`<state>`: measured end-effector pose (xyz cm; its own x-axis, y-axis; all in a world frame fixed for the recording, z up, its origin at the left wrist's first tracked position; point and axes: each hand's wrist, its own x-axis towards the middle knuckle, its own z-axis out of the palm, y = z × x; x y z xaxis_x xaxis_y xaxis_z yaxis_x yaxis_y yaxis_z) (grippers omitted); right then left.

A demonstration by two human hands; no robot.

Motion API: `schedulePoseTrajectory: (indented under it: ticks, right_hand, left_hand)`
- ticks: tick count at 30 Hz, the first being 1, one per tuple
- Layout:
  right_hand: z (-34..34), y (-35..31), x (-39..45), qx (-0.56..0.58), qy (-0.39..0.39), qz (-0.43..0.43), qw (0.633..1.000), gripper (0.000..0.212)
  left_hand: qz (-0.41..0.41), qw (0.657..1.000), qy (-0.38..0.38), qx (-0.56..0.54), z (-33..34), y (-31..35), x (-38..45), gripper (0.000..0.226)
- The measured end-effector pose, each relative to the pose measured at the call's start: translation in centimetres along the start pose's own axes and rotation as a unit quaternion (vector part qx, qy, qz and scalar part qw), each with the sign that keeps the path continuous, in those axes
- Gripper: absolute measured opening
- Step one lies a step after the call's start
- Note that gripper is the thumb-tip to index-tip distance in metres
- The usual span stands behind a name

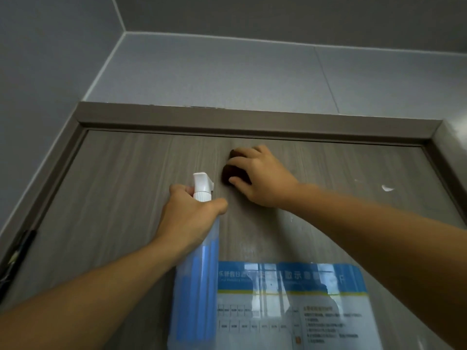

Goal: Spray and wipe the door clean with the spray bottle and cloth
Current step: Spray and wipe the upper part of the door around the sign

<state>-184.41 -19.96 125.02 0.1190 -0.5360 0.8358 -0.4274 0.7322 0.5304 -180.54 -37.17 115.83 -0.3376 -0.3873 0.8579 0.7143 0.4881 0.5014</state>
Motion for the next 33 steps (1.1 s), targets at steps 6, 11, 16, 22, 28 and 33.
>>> schedulePoseTrajectory:
  ticks: [6, 11, 16, 22, 28, 33]
  right_hand:
    - [-2.0, 3.6, 0.2, -0.042, -0.033, 0.026, 0.998, 0.042]
    - [-1.0, 2.2, 1.1, -0.044, 0.006, 0.094, 0.995, 0.040]
    - [-0.9, -0.8, -4.9, -0.034, -0.031, -0.056, 0.997, 0.043]
    - [-0.9, 0.1, -6.4, -0.051, -0.031, -0.021, 0.998, 0.044]
    - [0.8, -0.7, -2.9, -0.032, 0.034, 0.111, 0.993, 0.037]
    - [1.1, -2.7, -9.2, 0.000, 0.023, 0.001, 1.000, 0.040]
  left_hand:
    - [-0.001, 1.000, 0.006, 0.007, 0.0, 0.2, -0.1, 0.062]
    - [-0.006, 1.000, 0.003, 0.007, 0.0, 0.2, -0.2, 0.062]
    - [-0.006, 1.000, 0.011, 0.002, 0.1, 0.5, -0.6, 0.063]
    - [0.003, 1.000, 0.015, 0.023, 0.3, 0.6, -0.5, 0.053]
    - [0.002, 0.999, 0.016, 0.029, 0.3, 0.7, -0.7, 0.057]
    - [0.000, 1.000, 0.023, 0.019, 0.3, 0.8, -0.8, 0.057]
